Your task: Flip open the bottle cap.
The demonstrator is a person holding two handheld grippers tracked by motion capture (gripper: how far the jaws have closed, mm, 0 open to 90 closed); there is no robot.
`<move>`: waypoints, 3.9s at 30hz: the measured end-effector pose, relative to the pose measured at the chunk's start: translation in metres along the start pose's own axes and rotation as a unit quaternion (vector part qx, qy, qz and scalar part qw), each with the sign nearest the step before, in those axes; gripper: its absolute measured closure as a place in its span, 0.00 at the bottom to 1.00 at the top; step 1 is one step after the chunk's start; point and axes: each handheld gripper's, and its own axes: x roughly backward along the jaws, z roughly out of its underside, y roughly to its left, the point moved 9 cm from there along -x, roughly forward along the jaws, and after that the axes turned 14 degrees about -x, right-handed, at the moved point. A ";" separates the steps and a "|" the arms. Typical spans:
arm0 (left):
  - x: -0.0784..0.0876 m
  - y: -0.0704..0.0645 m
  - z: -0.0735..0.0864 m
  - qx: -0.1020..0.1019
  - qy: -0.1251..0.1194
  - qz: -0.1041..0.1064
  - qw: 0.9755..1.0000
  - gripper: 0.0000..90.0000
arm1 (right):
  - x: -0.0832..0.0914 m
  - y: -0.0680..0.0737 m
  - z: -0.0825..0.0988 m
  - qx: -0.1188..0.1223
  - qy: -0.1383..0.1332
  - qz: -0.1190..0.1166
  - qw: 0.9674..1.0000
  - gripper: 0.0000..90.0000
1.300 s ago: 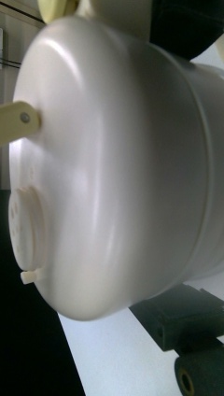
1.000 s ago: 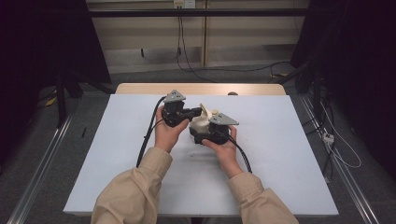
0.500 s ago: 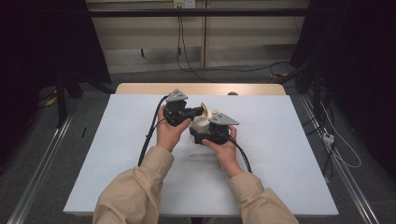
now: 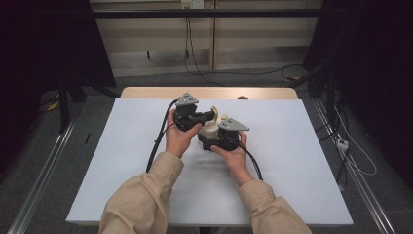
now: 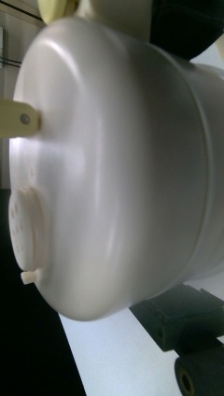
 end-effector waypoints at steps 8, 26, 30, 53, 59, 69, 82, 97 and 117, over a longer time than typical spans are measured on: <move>-0.003 -0.001 0.000 0.003 -0.003 0.002 1.000 1.00 | 0.000 0.000 0.000 -0.002 0.000 0.000 1.000 0.06; 0.014 -0.003 0.005 0.019 -0.015 -0.011 1.000 0.70 | 0.001 0.000 0.000 -0.009 0.000 0.004 1.000 0.05; 0.021 -0.001 0.011 0.023 -0.014 -0.019 0.999 0.57 | 0.004 0.000 0.000 -0.009 0.006 0.005 1.000 0.04; 0.078 0.002 0.055 0.019 -0.003 -0.046 0.999 0.16 | 0.044 0.000 -0.002 -0.010 0.016 0.000 1.000 0.02; 0.094 -0.001 0.075 0.006 0.002 -0.048 0.999 0.13 | 0.059 0.009 0.001 0.001 0.020 -0.015 1.000 0.03; 0.116 0.002 0.112 0.017 0.023 -0.051 0.998 0.11 | 0.080 0.005 0.010 0.002 0.033 -0.018 0.999 0.03; 0.134 0.002 0.127 0.013 0.027 -0.050 0.998 0.09 | 0.106 -0.001 0.019 0.014 0.043 -0.019 0.999 0.03; 0.153 0.009 0.145 0.033 0.025 -0.069 0.997 0.09 | 0.141 -0.011 0.032 0.025 0.051 -0.020 0.998 0.03; 0.167 0.008 0.158 0.027 0.037 -0.078 0.996 0.09 | 0.177 -0.033 0.046 0.024 0.052 0.004 0.998 0.04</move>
